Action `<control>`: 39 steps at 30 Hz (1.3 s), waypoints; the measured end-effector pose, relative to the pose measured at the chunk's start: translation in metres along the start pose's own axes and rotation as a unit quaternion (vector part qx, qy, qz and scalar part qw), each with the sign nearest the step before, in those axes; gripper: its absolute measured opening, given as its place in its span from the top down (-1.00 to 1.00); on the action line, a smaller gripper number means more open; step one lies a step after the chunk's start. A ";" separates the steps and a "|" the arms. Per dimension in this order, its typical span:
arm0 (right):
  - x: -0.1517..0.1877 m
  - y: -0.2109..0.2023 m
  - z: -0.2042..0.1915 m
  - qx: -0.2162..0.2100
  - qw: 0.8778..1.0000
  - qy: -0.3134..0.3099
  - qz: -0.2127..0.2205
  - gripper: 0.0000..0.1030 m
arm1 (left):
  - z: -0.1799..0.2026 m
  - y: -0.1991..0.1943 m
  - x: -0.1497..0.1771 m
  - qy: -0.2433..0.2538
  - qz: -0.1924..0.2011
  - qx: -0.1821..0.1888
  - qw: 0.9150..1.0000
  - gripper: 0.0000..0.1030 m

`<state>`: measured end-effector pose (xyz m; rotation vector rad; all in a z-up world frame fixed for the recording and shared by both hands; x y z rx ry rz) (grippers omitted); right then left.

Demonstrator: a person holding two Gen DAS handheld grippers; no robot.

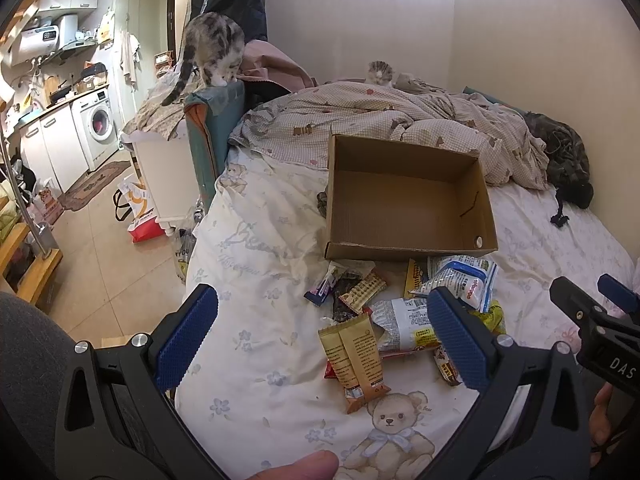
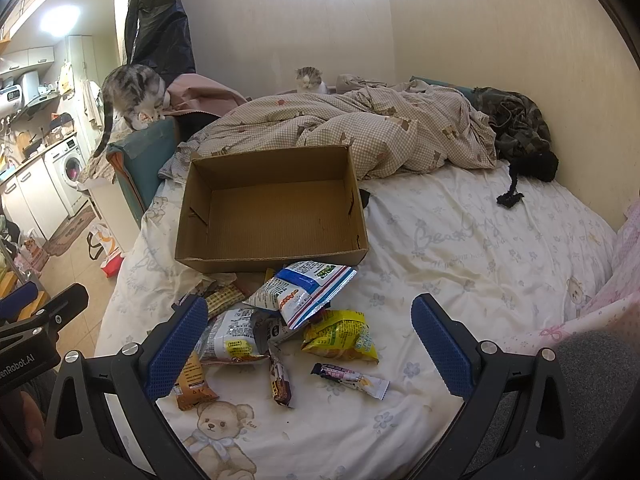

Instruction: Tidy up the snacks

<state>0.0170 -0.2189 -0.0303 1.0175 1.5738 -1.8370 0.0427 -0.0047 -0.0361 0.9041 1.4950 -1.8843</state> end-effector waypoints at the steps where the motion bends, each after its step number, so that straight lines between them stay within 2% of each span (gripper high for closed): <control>1: 0.000 0.000 0.000 0.000 1.000 0.000 0.000 -1.00 | 0.000 0.000 0.000 0.000 0.000 0.000 1.000 -1.00; 39: 0.002 0.000 -0.002 0.000 1.000 -0.002 -0.004 -1.00 | 0.002 -0.002 0.001 0.002 -0.002 0.002 1.000 -1.00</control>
Point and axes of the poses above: each gripper's, at about its wrist camera, not at the fingertips, and y roughly the way its jaws point, z to its right, x to its underside, the point moved 5 cm from there along y, roughly the way its jaws point, and after that the axes turned 11 degrees about x, right-handed, at the moved point
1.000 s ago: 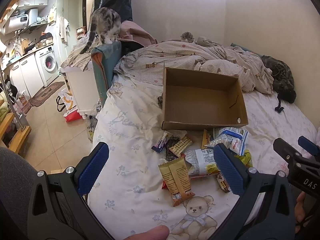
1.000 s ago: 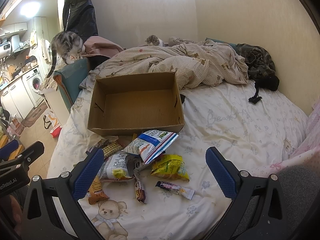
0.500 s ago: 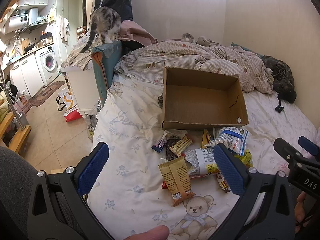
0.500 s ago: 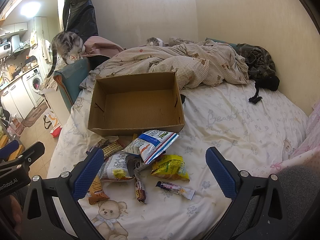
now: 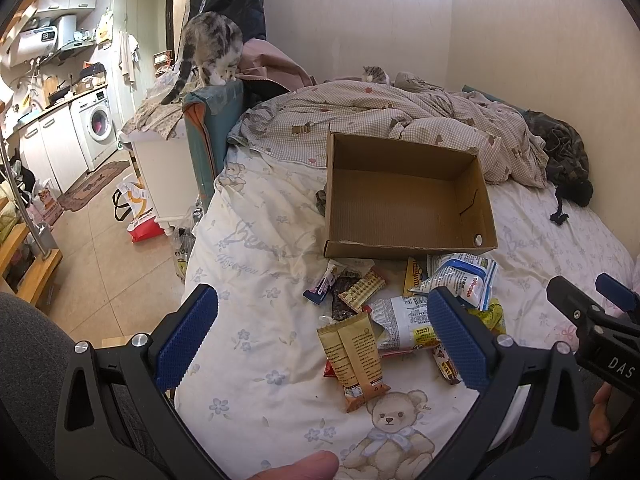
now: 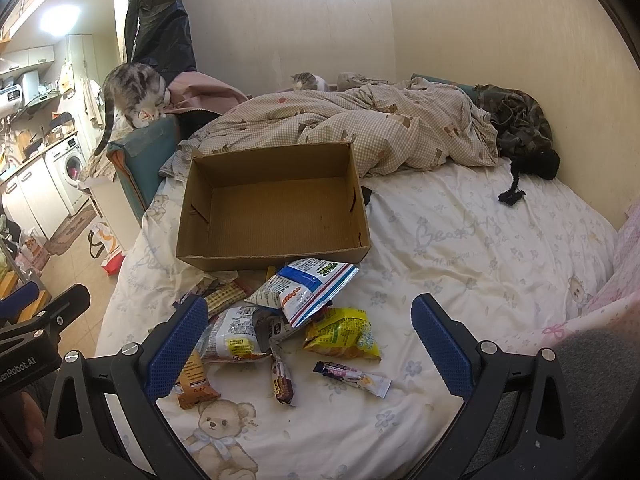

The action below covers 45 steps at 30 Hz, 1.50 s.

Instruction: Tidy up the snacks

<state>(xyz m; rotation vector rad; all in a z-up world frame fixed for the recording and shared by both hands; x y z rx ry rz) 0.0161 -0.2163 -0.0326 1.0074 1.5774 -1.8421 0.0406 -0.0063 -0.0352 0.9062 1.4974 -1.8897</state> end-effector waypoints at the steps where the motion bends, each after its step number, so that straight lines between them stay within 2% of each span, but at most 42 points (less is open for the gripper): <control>1: 0.000 0.000 0.000 0.000 1.000 0.000 0.000 -1.00 | 0.000 0.000 0.000 0.000 0.000 -0.001 1.000 -1.00; 30: 0.001 0.002 0.000 -0.003 1.000 0.002 -0.004 -1.00 | 0.000 0.002 0.001 -0.001 -0.005 0.000 1.000 -1.00; 35: -0.002 0.022 0.009 -0.033 0.997 0.037 -0.056 -1.00 | -0.019 0.021 -0.006 -0.026 -0.050 -0.019 0.998 -1.00; 38: -0.004 0.039 0.021 -0.036 0.994 0.060 -0.090 -1.00 | -0.044 0.046 -0.004 -0.076 -0.110 -0.032 0.990 -1.00; 40: -0.001 0.050 0.028 -0.034 0.990 0.081 -0.114 -1.00 | -0.059 0.067 0.008 -0.115 -0.165 -0.036 0.979 -1.00; 42: 0.007 0.061 0.034 -0.035 0.985 0.101 -0.137 -1.00 | -0.067 0.090 0.028 -0.153 -0.217 -0.019 0.964 -1.00; 44: 0.015 0.070 0.039 -0.035 0.980 0.114 -0.161 -1.00 | -0.071 0.104 0.046 -0.190 -0.246 -0.011 0.951 -0.98; 45: 0.019 0.073 0.042 -0.034 0.977 0.121 -0.173 -1.00 | -0.070 0.110 0.054 -0.200 -0.257 -0.009 0.946 -0.88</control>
Point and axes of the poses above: each gripper's, at about its wrist camera, not at the fingertips, and y roughly the way its jaws point, z to its right, x to its underside, the point moved 5 cm from there along y, roughly the way its jaws point, and after that the axes turned 11 degrees about x, right-handed, at the moved point
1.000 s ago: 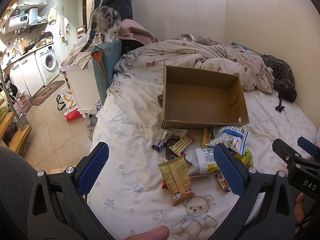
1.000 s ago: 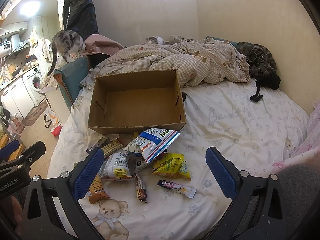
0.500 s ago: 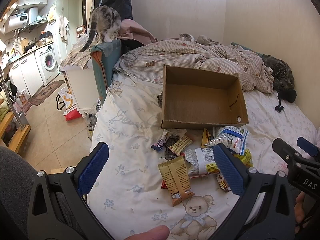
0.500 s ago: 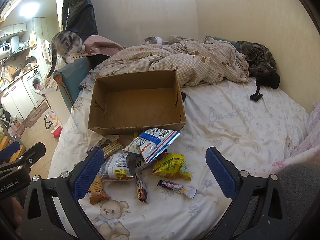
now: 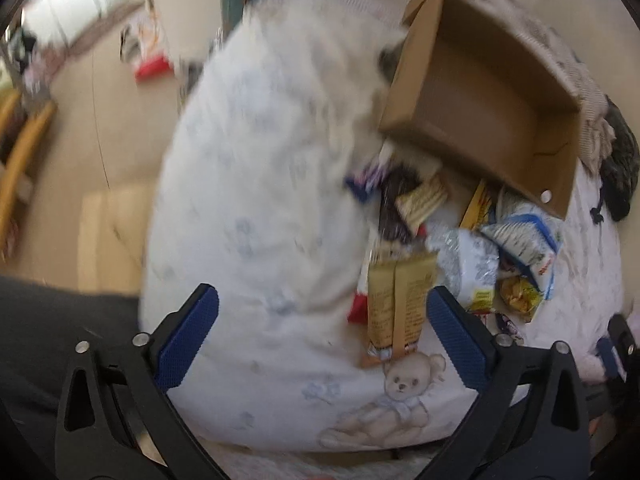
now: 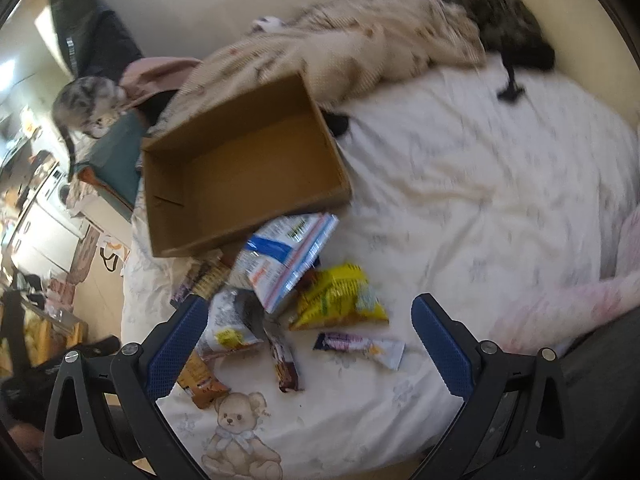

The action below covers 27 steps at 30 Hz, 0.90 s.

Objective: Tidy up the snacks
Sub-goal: 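Grasp the tan paper snack bag with the left gripper and lift it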

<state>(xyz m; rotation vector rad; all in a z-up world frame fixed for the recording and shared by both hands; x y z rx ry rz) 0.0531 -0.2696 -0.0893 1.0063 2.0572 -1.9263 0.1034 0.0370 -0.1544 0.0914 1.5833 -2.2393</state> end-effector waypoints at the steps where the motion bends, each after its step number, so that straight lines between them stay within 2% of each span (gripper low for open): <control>1: 0.001 0.003 0.003 0.001 1.000 0.007 -0.007 -1.00 | 0.003 0.007 0.003 0.000 -0.009 0.001 1.000 -0.80; 6: 0.001 0.017 0.015 0.011 0.999 0.029 -0.031 -1.00 | 0.038 0.030 0.023 0.044 -0.024 -0.001 0.999 -0.77; 9: 0.004 0.024 0.018 0.028 0.998 0.027 -0.044 -1.00 | 0.054 0.048 0.038 0.059 -0.045 -0.015 0.997 -0.74; 12: 0.005 0.030 0.021 0.034 0.998 0.029 -0.053 -1.00 | 0.058 0.065 0.048 0.061 -0.062 -0.039 0.995 -0.51; 14: 0.004 0.033 0.024 0.037 0.997 0.031 -0.054 -1.00 | 0.054 0.073 0.050 0.042 -0.075 -0.037 0.996 -0.29; 15: 0.004 0.034 0.025 0.038 0.997 0.032 -0.056 -1.00 | 0.052 0.074 0.051 0.034 -0.079 -0.035 0.996 -0.12; 16: 0.004 0.035 0.026 0.038 0.997 0.034 -0.057 -1.00 | 0.050 0.074 0.050 0.027 -0.079 -0.032 0.996 0.15; 17: 0.004 0.036 0.027 0.039 0.997 0.036 -0.060 -1.00 | 0.048 0.073 0.050 0.017 -0.079 -0.028 0.996 0.22; 20: 0.004 0.038 0.029 0.039 0.996 0.041 -0.065 -1.00 | 0.045 0.060 0.052 0.006 -0.088 -0.006 0.996 0.24; 24: 0.004 0.038 0.033 0.045 0.996 0.047 -0.066 -1.00 | 0.050 0.026 0.055 0.019 -0.111 0.025 0.993 0.25; 27: 0.005 0.043 0.038 0.043 0.994 0.062 -0.081 -1.00 | 0.057 -0.008 0.041 0.061 -0.107 0.033 0.992 0.25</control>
Point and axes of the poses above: each gripper's, at about its wrist camera, not at the fingertips, and y roughly the way its jaws point, z to its right, x to its underside, the point moved 5 cm from there along y, roughly the way its jaws point, and after that the axes turned 11 degrees about x, right-handed, at the moved point
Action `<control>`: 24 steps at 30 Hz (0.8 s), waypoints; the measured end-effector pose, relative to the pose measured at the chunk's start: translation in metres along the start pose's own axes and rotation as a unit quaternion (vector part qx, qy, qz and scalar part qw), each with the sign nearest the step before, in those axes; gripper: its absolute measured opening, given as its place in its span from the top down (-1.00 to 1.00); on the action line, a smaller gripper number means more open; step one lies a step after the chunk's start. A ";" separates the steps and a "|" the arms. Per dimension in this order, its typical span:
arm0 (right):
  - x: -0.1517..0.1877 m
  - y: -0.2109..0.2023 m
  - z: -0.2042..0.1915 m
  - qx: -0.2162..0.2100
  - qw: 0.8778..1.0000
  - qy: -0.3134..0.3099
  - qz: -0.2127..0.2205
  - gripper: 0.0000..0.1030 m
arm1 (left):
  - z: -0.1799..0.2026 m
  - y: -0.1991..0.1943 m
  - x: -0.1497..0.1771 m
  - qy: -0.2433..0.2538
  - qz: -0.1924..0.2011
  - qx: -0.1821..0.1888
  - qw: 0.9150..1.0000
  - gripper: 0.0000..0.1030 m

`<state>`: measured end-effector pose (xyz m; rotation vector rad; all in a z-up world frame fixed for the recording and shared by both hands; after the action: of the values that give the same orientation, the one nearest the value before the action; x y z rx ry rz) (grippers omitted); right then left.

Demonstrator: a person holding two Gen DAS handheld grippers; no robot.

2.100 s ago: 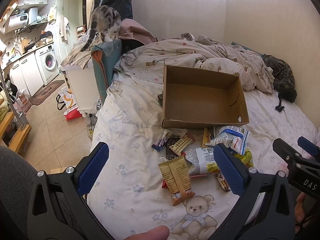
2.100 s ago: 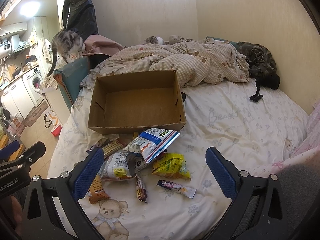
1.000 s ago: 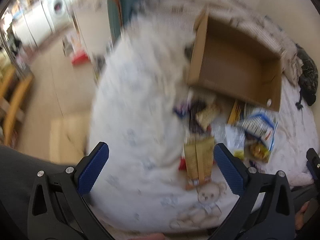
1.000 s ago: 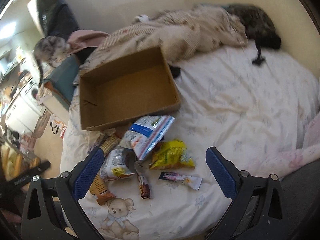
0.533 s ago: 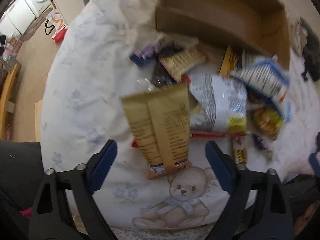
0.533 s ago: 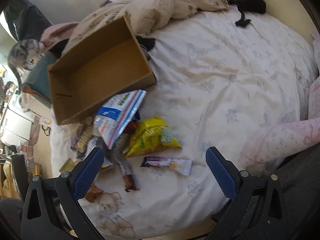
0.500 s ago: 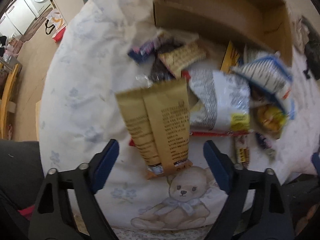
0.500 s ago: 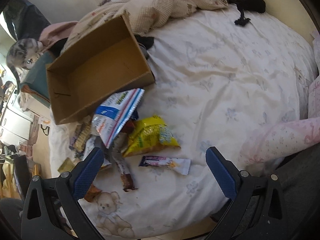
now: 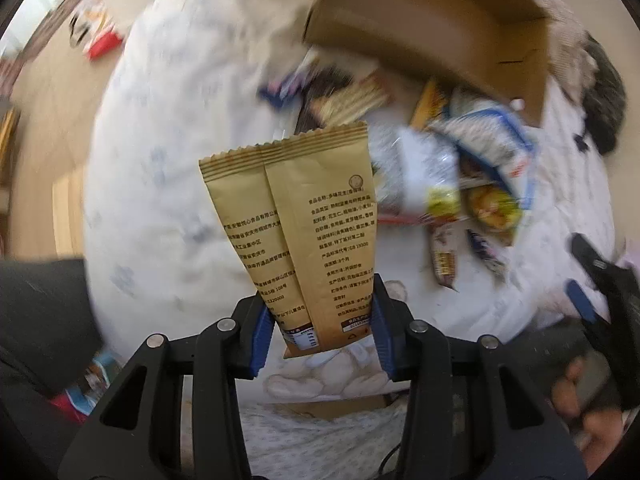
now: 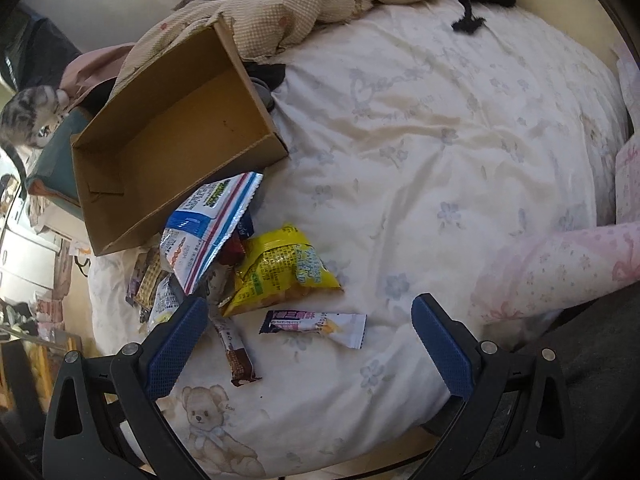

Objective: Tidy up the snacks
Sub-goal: 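Grasp the tan paper snack bag with the left gripper and lift it, then carry the tan bag with the left gripper while the right gripper grasps a white candy bar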

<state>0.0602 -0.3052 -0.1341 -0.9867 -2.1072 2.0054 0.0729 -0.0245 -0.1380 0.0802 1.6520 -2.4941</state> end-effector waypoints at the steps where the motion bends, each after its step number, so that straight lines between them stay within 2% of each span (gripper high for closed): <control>1: 0.001 0.003 0.001 0.002 1.000 0.004 -0.009 -1.00 | 0.001 -0.011 -0.005 0.008 0.002 0.000 1.000 0.25; 5: 0.005 0.030 0.001 0.012 0.997 0.009 -0.070 -1.00 | 0.000 -0.022 -0.027 0.053 0.021 -0.013 0.998 0.25; 10: 0.012 0.065 -0.010 0.036 0.992 -0.007 -0.124 -1.00 | -0.011 -0.007 -0.034 0.044 0.010 0.002 0.999 0.28; 15: 0.014 0.083 -0.026 0.072 0.988 -0.040 -0.128 -1.00 | -0.009 -0.002 -0.030 0.038 0.019 0.014 0.999 0.28; 20: 0.019 0.097 -0.040 0.088 0.985 -0.062 -0.136 -1.00 | -0.009 -0.001 -0.029 0.029 0.022 0.024 0.999 0.28; 24: 0.020 0.104 -0.046 0.124 0.981 -0.079 -0.125 -1.00 | -0.010 -0.003 -0.030 0.026 0.023 0.028 0.999 0.28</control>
<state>0.1066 -0.2615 -0.2306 -0.5116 -1.8735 2.2033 0.1018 -0.0116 -0.1354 0.1891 1.5806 -2.5252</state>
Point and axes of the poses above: each gripper's, at about its wrist camera, not at the fingertips, and y roughly the way its jaws point, z to its right, x to its underside, the point moved 5 cm from there along y, roughly the way its jaws point, and after that the axes turned 11 degrees about x, right-handed, at the moved point
